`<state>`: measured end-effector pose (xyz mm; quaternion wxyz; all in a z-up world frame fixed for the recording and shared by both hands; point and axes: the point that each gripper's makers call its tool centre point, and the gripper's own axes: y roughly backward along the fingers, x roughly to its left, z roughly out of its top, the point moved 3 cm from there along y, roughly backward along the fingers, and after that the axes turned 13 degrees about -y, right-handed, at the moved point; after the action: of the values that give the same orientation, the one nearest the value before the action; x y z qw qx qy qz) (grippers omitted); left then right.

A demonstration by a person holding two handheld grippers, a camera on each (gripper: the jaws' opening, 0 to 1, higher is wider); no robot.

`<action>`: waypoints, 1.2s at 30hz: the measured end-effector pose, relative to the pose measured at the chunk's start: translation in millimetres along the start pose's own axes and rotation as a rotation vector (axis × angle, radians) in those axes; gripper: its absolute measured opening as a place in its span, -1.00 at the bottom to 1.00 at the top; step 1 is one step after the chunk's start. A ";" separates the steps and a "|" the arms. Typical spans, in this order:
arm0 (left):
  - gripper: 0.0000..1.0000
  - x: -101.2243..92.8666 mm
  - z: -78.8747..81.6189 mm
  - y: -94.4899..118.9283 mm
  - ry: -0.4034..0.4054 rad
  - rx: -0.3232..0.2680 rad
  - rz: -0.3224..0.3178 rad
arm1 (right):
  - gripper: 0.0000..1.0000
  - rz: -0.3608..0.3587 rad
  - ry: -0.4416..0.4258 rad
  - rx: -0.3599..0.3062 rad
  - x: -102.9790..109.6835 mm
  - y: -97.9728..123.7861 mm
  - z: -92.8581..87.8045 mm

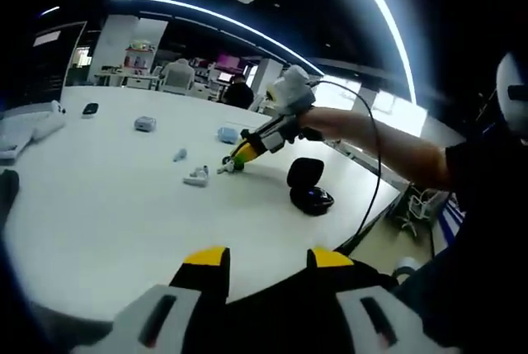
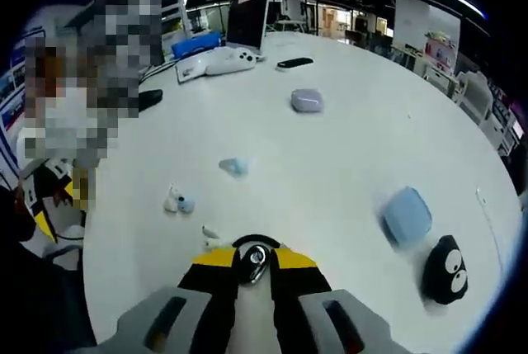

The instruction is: Pick up the earbuds from the table and place the earbuds into the earbud case

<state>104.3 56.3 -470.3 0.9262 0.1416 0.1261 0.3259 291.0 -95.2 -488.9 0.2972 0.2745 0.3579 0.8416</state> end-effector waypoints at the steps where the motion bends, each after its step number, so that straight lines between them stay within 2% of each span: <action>1: -0.22 0.4 -0.3 0.0 0.000 0.001 0.000 | -0.73 -0.004 0.003 0.002 -0.2 -0.4 0.1; 9: -0.22 2.0 0.3 -0.1 0.000 0.001 0.002 | -0.74 -0.080 0.078 0.041 -2.8 -4.9 3.6; 15: -0.22 1.2 -0.6 -0.6 0.002 0.002 -0.001 | -0.75 -0.113 0.084 0.055 -0.7 -5.8 4.2; 19: -0.22 1.4 0.3 0.4 0.002 -0.002 0.000 | -0.76 -0.111 0.035 0.064 -4.2 -6.8 6.1; 26: -0.23 0.5 1.7 3.1 0.003 -0.009 0.004 | -0.78 -0.100 -0.004 0.056 -2.5 -1.2 3.8; 27: -0.23 0.2 1.5 3.1 0.003 -0.009 0.004 | -0.95 -0.093 -0.009 0.037 -1.4 1.1 6.7; 29: -0.23 -0.4 1.1 3.1 0.003 -0.008 0.004 | -1.00 -0.086 -0.014 0.025 1.8 7.3 8.8; 33: -0.22 -2.9 1.3 1.8 -0.002 -0.007 -0.001 | -0.99 -0.101 0.024 0.044 1.8 9.0 0.4; 36: -0.22 -4.6 2.0 1.4 0.000 -0.011 -0.003 | -0.96 -0.104 0.028 0.011 -1.6 20.1 5.0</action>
<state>100.7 54.0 -467.3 0.9275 0.1364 0.1245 0.3250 289.4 -105.5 -471.0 0.3341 0.2452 0.3806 0.8267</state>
